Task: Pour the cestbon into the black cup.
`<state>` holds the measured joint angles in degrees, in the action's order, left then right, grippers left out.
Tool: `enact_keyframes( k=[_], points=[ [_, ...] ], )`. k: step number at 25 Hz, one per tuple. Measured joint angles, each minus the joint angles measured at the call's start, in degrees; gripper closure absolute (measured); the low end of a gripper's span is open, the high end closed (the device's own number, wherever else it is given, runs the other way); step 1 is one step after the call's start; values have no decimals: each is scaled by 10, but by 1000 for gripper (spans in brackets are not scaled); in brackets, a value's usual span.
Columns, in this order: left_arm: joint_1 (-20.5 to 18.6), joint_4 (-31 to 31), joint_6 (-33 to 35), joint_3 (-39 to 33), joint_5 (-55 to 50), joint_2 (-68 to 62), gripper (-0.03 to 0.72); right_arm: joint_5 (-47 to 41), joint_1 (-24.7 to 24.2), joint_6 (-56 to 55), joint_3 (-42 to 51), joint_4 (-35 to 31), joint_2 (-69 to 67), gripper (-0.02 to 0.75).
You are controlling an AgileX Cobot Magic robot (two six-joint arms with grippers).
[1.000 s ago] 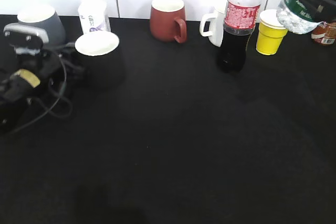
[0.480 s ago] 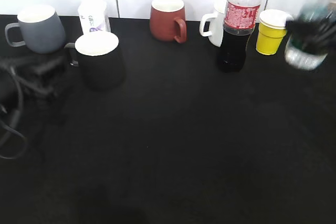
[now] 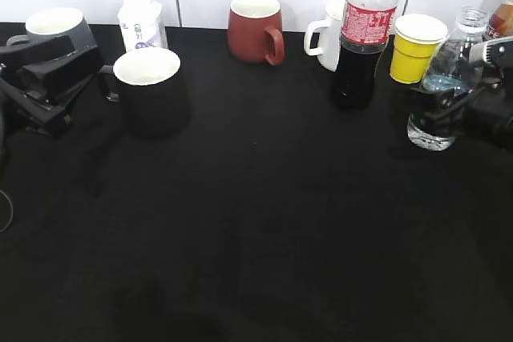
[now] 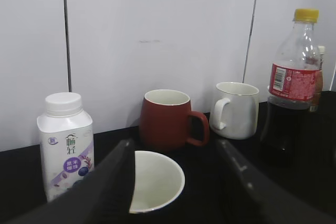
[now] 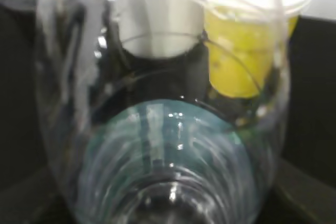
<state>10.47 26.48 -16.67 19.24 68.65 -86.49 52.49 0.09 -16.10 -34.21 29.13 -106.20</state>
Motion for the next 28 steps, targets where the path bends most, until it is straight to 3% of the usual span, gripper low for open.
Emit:
enact_keyframes(
  k=[6,9,11,17,21,25,28],
  points=[
    [0,1,-2,0,0,0,318,29,0,2,1,-26,-17,221],
    [0,1,-2,0,1,0,318,29,0,-3,16,-1,-18,109],
    [0,2,-2,0,1,0,318,23,0,-11,32,1,-9,80],
    [0,2,-2,0,-13,0,318,-141,0,-13,43,-2,95,77],
    [0,10,-13,0,-56,0,318,-203,0,-30,86,5,164,89],
    [0,17,-29,8,-200,0,318,-297,0,-91,88,30,261,102],
    [0,-6,-34,58,-419,3,318,-416,7,-123,74,30,310,126]
  ],
)
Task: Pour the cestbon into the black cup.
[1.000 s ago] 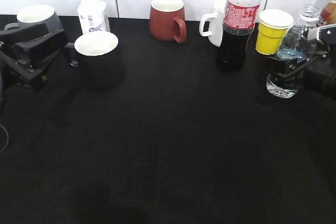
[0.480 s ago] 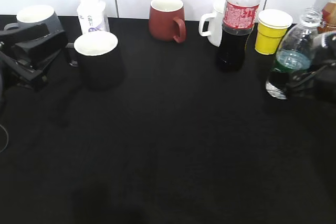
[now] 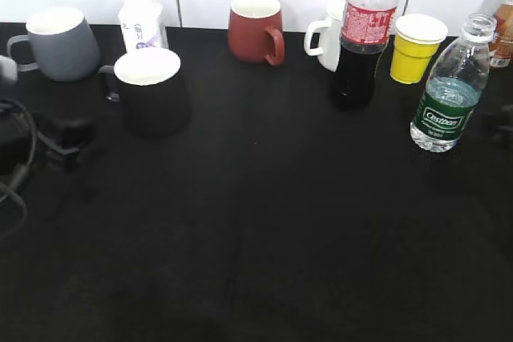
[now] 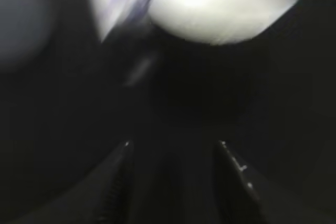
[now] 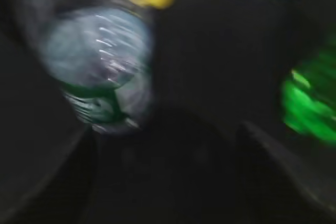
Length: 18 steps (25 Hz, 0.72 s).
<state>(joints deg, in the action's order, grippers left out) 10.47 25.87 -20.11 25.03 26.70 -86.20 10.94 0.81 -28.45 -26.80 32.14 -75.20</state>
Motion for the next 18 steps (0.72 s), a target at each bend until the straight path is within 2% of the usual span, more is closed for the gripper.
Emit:
enact_keyframes(
  k=[1,3,5,7,10,13,18],
  points=[
    [0,-2,-17,7,-59,17,318,-41,18,-5,-15,0,19,135],
    [17,-7,-38,10,-157,88,318,-185,75,-8,-58,-13,67,142],
    [70,-56,-40,16,-286,191,318,-344,115,-7,-101,-78,132,142],
    [119,-103,-40,36,-445,306,318,-485,130,28,-129,-170,214,142],
    [145,-138,-40,40,-594,486,318,-629,132,58,-131,-241,374,143],
    [146,-159,39,40,-721,608,318,-723,132,61,-119,-243,528,143],
    [146,-238,165,39,-745,660,318,-732,132,73,-27,-237,735,143]
  ],
)
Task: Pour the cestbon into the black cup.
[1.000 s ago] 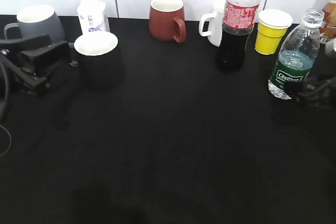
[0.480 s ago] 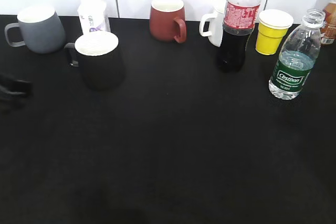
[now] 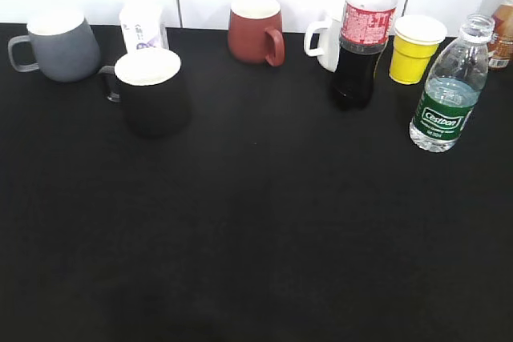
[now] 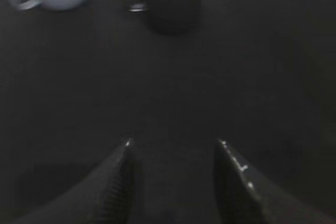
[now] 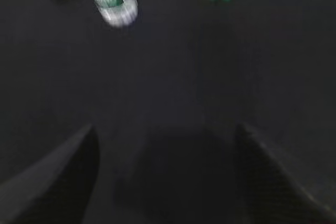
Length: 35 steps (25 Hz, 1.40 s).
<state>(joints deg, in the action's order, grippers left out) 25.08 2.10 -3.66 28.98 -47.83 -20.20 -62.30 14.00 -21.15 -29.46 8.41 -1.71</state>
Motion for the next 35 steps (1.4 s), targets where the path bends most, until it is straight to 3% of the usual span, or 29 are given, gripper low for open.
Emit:
enact_keyframes(
  k=[4,8,11,17,28,31,35],
  points=[
    [0,-8,10,-30,71,-2,318,6,0,9,4,28,21,143],
    [0,-7,10,15,-41,-5,354,9,0,9,4,47,22,143],
    [0,-7,10,10,-122,19,365,9,0,10,4,48,22,143],
    [0,-4,10,9,-129,144,367,9,0,10,4,49,22,143],
    [0,-5,10,8,-129,144,375,9,0,10,4,49,22,143],
    [-35,-5,10,8,-129,148,408,9,-16,10,4,49,22,143],
    [-130,-5,10,8,-130,205,427,9,-136,10,4,48,23,145]
  ],
)
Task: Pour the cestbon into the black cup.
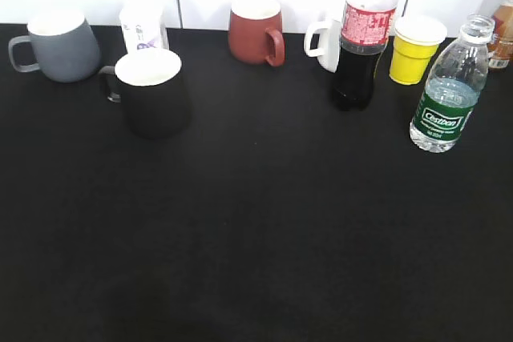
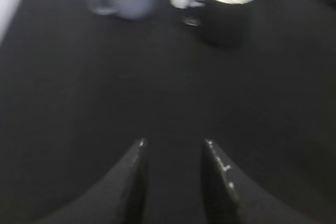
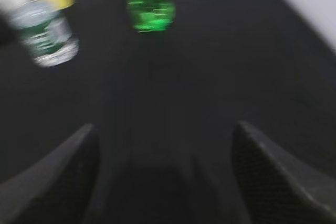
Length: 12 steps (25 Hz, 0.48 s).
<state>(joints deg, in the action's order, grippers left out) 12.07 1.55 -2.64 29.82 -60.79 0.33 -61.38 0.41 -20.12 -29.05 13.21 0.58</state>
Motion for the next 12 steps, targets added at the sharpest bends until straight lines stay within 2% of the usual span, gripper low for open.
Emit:
enact_keyframes(
  k=[2,6,8,12],
  points=[
    [-44,-1,0,0,1,1,437,1,-46,0,0,-1,0,145],
    [-113,-1,0,0,1,1,445,1,-56,1,0,-1,0,145],
    [-125,-1,0,0,1,1,445,1,-56,1,0,-1,0,145],
    [-125,-1,0,0,1,1,449,1,-56,0,0,-1,0,146]
  ],
)
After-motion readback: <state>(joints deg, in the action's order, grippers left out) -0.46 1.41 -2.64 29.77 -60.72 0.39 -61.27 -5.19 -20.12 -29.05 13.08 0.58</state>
